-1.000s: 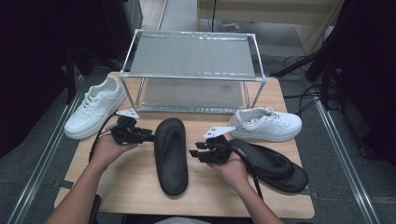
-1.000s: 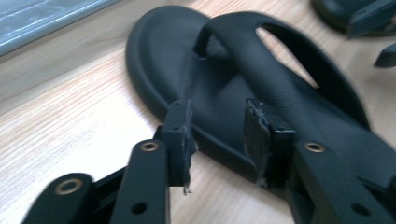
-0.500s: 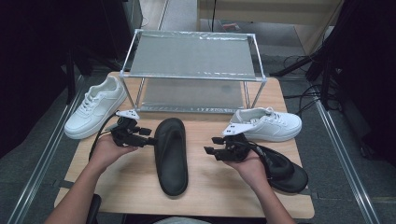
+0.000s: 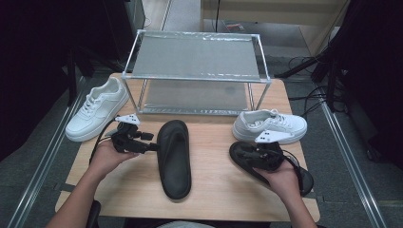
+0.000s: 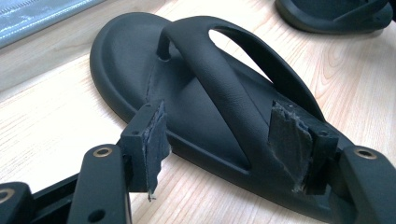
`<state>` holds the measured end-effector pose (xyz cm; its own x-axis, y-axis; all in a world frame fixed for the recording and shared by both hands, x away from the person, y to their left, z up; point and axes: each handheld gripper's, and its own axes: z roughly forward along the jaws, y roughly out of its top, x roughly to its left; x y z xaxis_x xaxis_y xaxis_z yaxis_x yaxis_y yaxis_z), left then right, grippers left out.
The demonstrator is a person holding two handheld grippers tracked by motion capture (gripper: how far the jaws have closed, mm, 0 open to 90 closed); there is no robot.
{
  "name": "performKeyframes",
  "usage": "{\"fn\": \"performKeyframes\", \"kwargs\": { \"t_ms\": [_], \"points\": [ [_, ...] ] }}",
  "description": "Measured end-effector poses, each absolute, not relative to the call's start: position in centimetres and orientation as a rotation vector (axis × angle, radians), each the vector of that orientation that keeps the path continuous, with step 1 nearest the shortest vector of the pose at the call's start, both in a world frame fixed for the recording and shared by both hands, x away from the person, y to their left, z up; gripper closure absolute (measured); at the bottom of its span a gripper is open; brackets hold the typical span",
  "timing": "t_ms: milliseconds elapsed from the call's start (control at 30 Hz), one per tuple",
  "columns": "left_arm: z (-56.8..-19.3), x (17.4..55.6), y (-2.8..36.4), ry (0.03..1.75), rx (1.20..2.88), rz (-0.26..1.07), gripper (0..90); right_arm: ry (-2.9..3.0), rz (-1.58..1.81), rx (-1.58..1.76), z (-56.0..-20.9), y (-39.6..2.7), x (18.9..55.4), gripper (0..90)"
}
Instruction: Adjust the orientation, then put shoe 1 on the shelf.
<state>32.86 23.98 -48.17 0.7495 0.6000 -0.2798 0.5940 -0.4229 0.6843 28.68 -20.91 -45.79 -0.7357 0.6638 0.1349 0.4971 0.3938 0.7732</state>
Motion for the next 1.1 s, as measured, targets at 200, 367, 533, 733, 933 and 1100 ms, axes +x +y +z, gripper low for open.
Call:
{"fn": "performKeyframes", "kwargs": {
  "t_ms": [200, 367, 533, 733, 933, 1100],
  "points": [
    [-48.4, 32.4, 24.2, 0.902, 2.147, 0.016, 37.9, 2.426, 1.243, 1.092, -45.9, -23.4, 28.4, 88.3],
    [-48.3, 32.1, 24.7, 0.914, 2.128, 0.033, 38.1, 2.443, 1.201, 1.15, -46.8, -24.3, 29.1, 90.0],
    [-48.4, 31.9, 24.6, 0.905, 2.139, 0.039, 38.1, 2.455, 1.182, 1.179, -47.5, -24.3, 30.1, 90.0],
    [-48.5, 31.7, 24.8, 0.909, 2.15, 0.051, 38.3, 2.502, 1.141, 1.187, -48.2, -23.7, 30.9, 90.0],
    [-48.5, 31.6, 24.9, 0.911, 2.142, 0.051, 38.2, 2.559, 1.079, 1.153, -48.7, -22.5, 31.1, 90.0],
    [-48.5, 31.7, 24.8, 0.902, 2.149, 0.055, 38.1, 2.599, 1.013, 1.15, -49.2, -22.1, 31.3, 90.0]
  ]
}}
